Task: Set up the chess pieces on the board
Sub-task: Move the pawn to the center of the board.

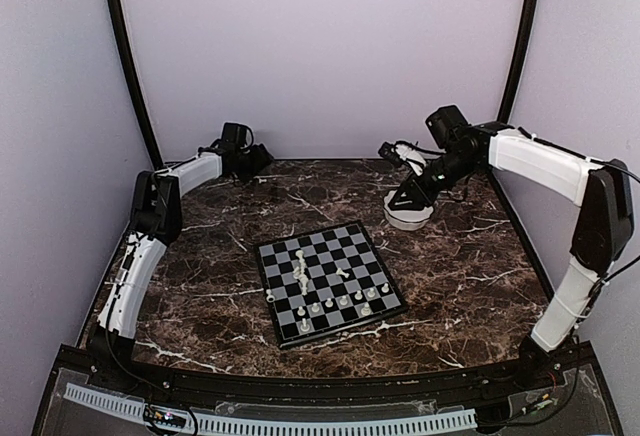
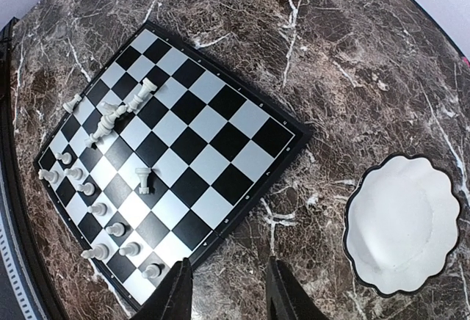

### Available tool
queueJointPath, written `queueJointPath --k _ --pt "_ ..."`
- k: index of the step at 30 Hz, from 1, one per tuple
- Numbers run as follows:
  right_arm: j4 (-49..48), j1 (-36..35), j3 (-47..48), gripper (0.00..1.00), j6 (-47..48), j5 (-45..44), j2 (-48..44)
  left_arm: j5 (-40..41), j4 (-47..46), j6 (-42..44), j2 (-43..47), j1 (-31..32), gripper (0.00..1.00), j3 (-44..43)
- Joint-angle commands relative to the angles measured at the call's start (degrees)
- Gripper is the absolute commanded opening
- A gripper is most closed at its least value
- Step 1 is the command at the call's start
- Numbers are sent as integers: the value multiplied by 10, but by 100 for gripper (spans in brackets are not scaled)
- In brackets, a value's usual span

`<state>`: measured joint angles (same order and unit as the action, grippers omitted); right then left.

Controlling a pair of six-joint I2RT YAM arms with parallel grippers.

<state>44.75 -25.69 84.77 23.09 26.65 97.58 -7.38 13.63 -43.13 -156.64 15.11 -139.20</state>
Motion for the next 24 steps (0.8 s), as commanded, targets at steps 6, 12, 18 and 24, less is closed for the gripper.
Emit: queueJointPath --k 6,12,18,24 --pt "-20 2 -22 36 -16 23 9 -98 -70 -80 -47 -19 72 -47" --pt "-18 2 -9 36 -13 29 23 -154 -56 -83 -15 -15 64 11" --pt "-9 2 23 36 -15 35 35 -206 -57 -49 51 -6 59 123" --pt "-3 2 22 37 -15 39 34 -235 -34 -12 73 2 54 164"
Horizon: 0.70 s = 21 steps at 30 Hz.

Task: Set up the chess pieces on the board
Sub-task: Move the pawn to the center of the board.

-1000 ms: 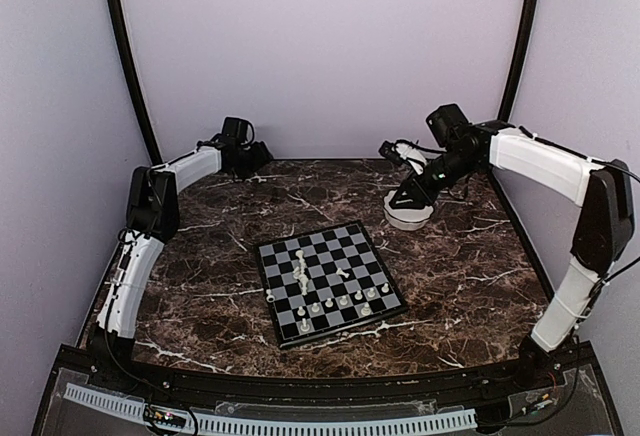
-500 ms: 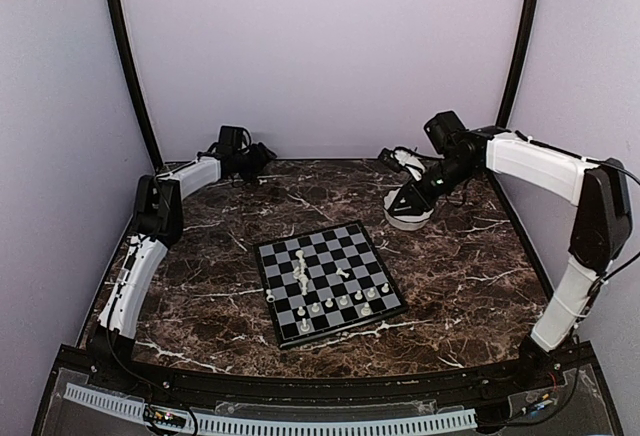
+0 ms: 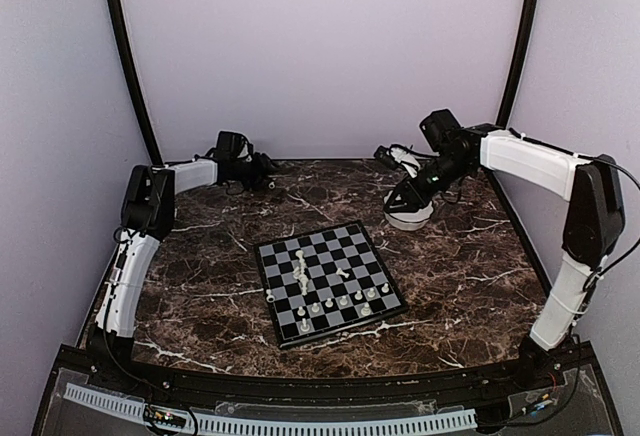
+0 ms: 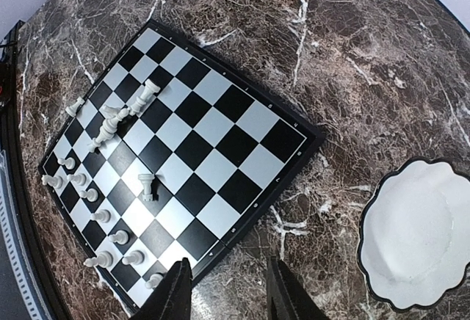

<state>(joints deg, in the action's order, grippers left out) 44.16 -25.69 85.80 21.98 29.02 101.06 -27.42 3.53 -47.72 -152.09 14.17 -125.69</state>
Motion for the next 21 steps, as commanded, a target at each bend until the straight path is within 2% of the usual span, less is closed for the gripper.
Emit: queueJointPath --k 1,10,21 --pt "3 2 7 37 -4 16 -2 -33 72 43 29 13 54 30" --pt "-2 2 -11 37 -3 14 -11 8 98 83 17 35 51 -1" --pt "1 2 -9 37 3 7 -10 -19 80 72 -20 50 49 -40"
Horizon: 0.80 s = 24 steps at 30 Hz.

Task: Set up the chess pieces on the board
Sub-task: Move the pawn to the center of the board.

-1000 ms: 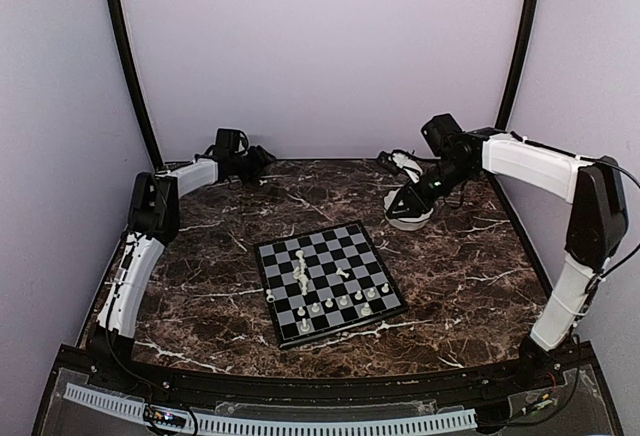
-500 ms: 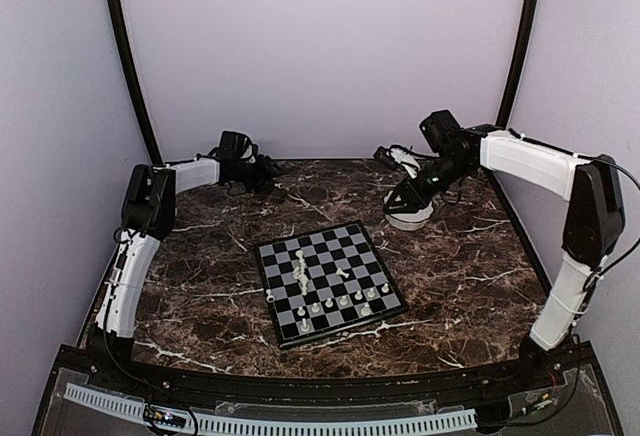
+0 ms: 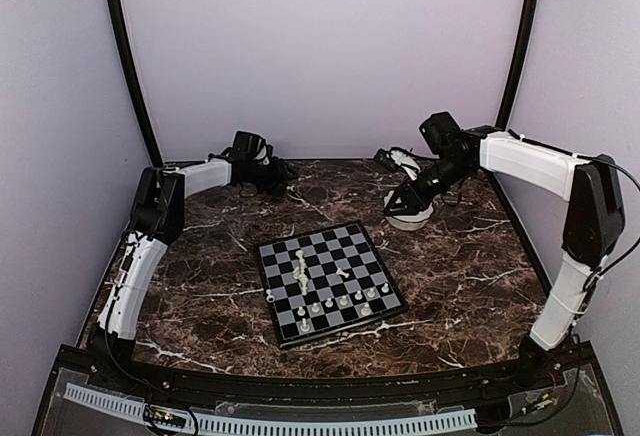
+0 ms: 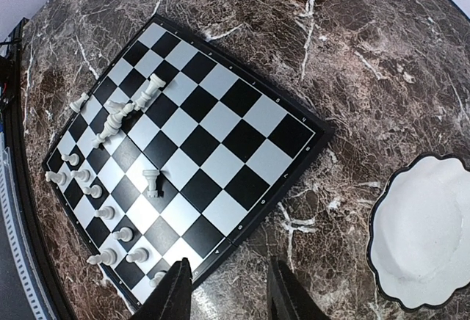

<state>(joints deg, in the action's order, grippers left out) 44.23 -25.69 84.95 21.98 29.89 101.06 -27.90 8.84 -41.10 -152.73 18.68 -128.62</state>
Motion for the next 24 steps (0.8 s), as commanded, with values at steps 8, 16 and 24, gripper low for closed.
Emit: queueJointPath --k 8,16,24 --pt "0 1 0 37 2 -3 -11 -17 49 21 -10 15 45 -14" --pt "8 0 9 37 4 -11 -15 -40 46 31 -9 40 46 -7" --pt "6 0 -3 37 20 -24 -28 -57 39 35 -6 63 45 3"
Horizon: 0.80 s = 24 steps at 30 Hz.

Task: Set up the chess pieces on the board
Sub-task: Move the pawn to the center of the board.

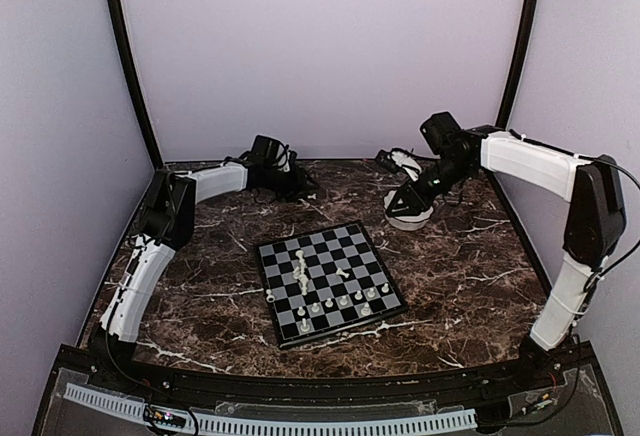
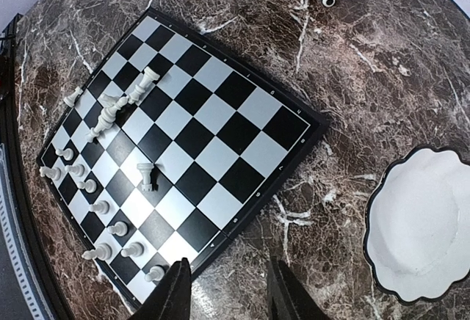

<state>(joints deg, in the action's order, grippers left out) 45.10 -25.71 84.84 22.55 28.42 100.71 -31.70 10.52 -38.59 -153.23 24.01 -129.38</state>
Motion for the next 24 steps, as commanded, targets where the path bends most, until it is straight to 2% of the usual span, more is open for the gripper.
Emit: queueJointPath --k 1,5,11,20,24 --pt "-4 0 2 37 17 -14 -23 -23 17 9 1 13 44 16" --pt "4 0 47 36 62 -25 11 -34 4 1 8 18 44 29" --pt "43 3 178 34 127 -30 129 -38 -13 -8 6 18 44 15" --pt "50 1 307 32 135 -10 257 -64 -49 -32 -1 25 44 17" --pt "39 -7 331 31 134 -8 289 -71 -66 -44 14 28 44 42"
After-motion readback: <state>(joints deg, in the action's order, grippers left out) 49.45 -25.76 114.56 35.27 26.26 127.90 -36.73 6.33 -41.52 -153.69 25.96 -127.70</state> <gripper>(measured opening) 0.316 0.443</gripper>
